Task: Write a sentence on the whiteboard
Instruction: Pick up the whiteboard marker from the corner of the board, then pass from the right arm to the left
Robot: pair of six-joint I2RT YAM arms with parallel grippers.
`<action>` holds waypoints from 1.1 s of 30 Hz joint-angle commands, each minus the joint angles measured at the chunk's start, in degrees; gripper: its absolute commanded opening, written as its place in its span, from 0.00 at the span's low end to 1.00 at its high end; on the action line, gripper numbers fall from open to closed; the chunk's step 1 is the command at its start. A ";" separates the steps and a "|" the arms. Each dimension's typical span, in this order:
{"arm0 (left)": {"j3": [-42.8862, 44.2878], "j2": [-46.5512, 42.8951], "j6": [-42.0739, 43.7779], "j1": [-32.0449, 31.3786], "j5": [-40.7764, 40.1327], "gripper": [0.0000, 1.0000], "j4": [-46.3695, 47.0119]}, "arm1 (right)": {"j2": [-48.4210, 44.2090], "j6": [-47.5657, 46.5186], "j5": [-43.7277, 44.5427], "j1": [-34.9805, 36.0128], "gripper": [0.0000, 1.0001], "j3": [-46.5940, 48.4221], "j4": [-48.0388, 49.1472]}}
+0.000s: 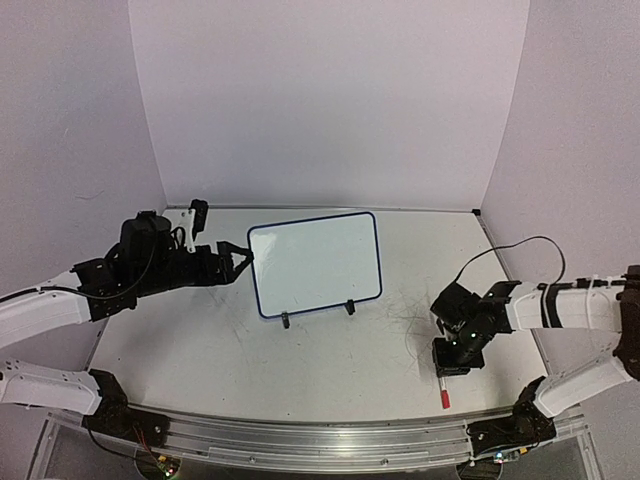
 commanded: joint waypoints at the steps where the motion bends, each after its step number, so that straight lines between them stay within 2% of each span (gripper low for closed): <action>1: 1.80 1.24 -1.88 -0.13 5.69 0.96 7.75 | -11.59 -0.16 6.53 -0.21 0.00 1.78 8.13; 5: 1.16 5.23 -3.99 -0.65 12.95 0.90 15.58 | -20.91 0.33 8.86 -0.12 0.00 1.79 17.96; 8: 2.01 10.62 -3.76 -3.74 17.22 0.86 22.12 | -24.80 -0.03 3.98 -0.16 0.00 -0.56 36.99; 11: 3.87 16.59 -4.66 -7.24 21.09 0.82 30.36 | -22.64 2.11 -1.86 0.18 0.00 -0.97 56.39; 12: 4.78 18.69 -4.76 -7.98 22.64 0.81 33.10 | -21.13 2.53 -2.76 0.61 0.00 0.27 59.92; 17: 9.38 25.00 -0.24 -10.70 27.01 0.81 35.53 | -14.24 0.80 -3.97 4.98 0.00 6.52 67.89; 21: 10.80 27.33 0.32 -11.01 28.78 0.80 36.61 | -10.02 1.20 -7.56 6.90 0.00 11.39 69.08; 27: 11.12 26.83 3.20 -11.56 30.84 0.78 37.40 | -9.95 1.46 -7.74 8.01 0.00 11.75 70.12; 33: 13.86 28.48 4.62 -12.52 34.83 0.77 38.54 | -7.74 2.60 -11.51 8.49 0.00 12.09 72.50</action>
